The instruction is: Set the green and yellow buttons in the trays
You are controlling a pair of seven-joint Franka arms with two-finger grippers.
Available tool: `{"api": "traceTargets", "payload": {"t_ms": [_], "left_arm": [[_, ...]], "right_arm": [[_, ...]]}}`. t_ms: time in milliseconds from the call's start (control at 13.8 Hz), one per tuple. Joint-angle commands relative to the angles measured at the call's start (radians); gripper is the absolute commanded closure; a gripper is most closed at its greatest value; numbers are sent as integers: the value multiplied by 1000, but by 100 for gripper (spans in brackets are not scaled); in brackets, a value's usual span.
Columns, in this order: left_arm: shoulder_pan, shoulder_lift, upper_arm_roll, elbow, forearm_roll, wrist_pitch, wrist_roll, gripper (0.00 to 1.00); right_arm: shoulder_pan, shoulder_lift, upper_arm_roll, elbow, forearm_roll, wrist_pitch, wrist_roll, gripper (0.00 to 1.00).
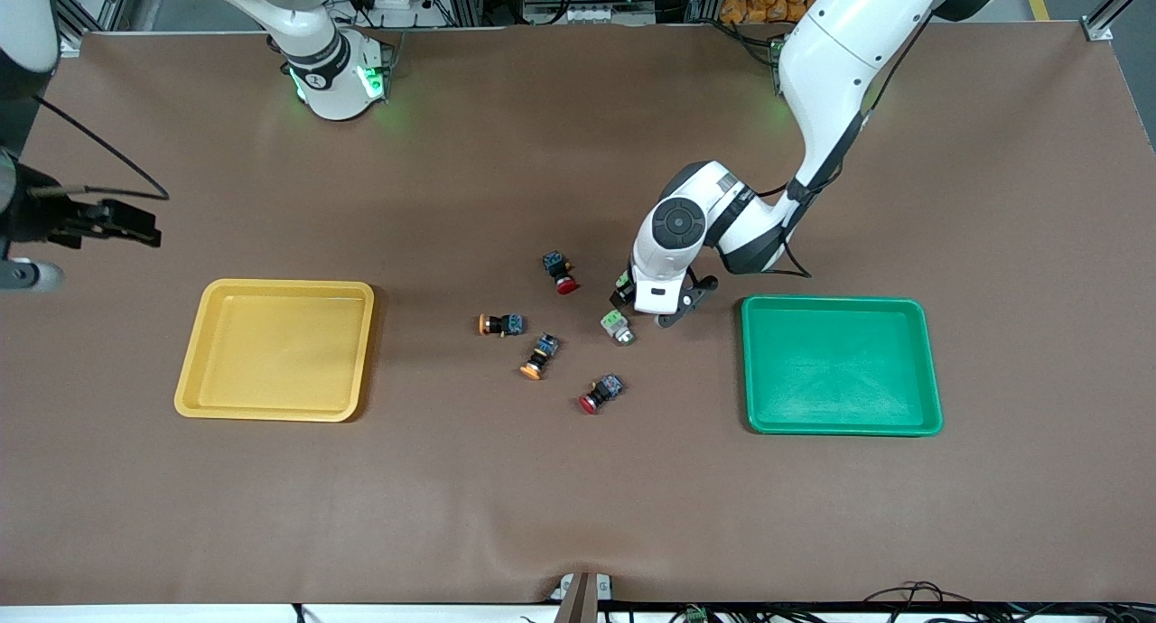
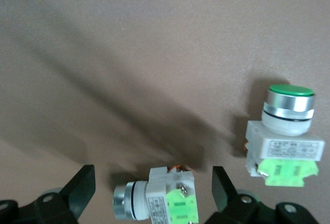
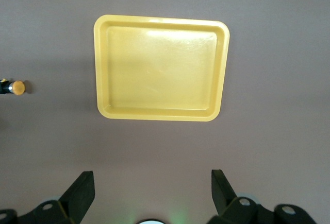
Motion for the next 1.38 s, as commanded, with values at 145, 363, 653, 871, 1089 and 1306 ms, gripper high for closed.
{"api": "traceTargets", "payload": {"t_ms": [145, 363, 653, 871, 1089, 1306], "left_arm": [[-12, 14, -2, 0, 21, 22, -57, 0], [-18, 23, -2, 3, 12, 22, -59, 0], [-27, 24, -2, 1, 11, 22, -77, 7], [-29, 24, -3, 0, 8, 22, -77, 48], [-9, -20, -3, -8, 8, 6, -79, 100], [75, -147, -8, -84, 10, 3, -63, 100]], "right_arm": [[-8, 75, 14, 13, 12, 77, -4, 0], [4, 121, 14, 13, 152, 88, 24, 0], [56, 174, 14, 7, 216, 186, 178, 0], [131, 208, 14, 9, 218, 234, 347, 0], [183, 236, 15, 7, 233, 255, 472, 0], [248, 265, 15, 3, 238, 274, 672, 0]]}}
